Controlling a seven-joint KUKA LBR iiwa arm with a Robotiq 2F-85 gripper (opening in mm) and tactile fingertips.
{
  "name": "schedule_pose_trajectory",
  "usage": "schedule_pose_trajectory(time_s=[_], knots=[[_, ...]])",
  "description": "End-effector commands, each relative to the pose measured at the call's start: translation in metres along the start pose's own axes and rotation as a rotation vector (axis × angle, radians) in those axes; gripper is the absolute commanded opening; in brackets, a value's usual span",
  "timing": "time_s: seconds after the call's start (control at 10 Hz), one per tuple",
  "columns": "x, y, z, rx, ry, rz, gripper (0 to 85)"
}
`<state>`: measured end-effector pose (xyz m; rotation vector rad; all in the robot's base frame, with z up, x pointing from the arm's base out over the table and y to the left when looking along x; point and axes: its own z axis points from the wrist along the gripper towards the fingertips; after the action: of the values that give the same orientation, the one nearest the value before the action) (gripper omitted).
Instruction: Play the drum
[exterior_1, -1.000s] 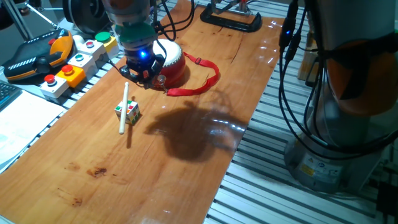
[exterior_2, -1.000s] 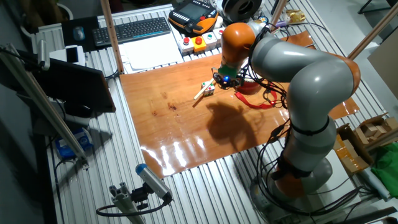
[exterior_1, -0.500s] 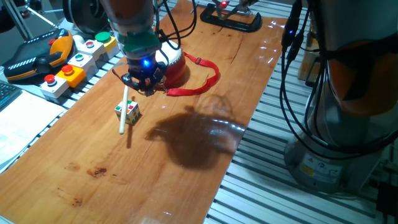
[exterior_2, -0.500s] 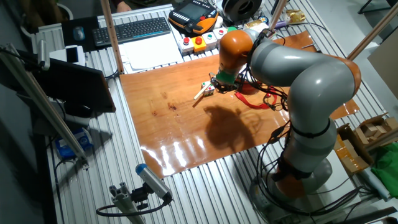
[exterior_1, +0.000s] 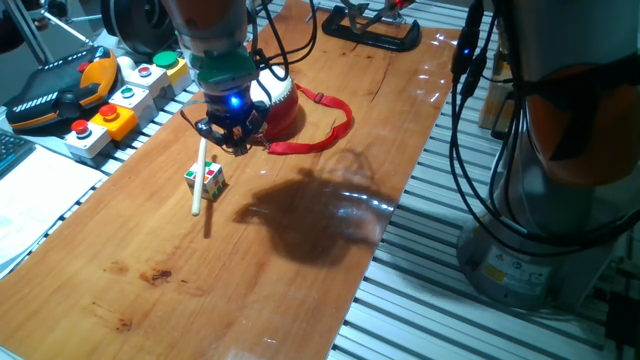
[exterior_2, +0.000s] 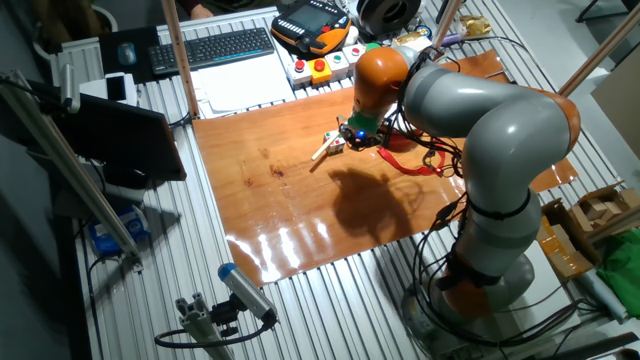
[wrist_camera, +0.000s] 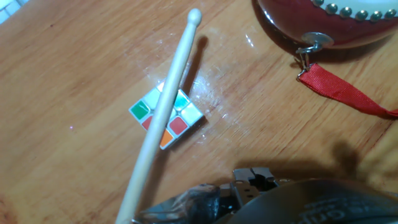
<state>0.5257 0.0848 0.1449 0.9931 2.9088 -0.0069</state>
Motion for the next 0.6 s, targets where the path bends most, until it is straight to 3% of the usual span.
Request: schedule_pose_trajectory(time_s=[0.0, 0.5], knots=[[0.0001, 0.0001, -0.0004, 0.002, -0.004, 0.003, 0.7], [0.0009, 0.0001, -0.0008, 0.006, -0.007, 0.010, 0.7]])
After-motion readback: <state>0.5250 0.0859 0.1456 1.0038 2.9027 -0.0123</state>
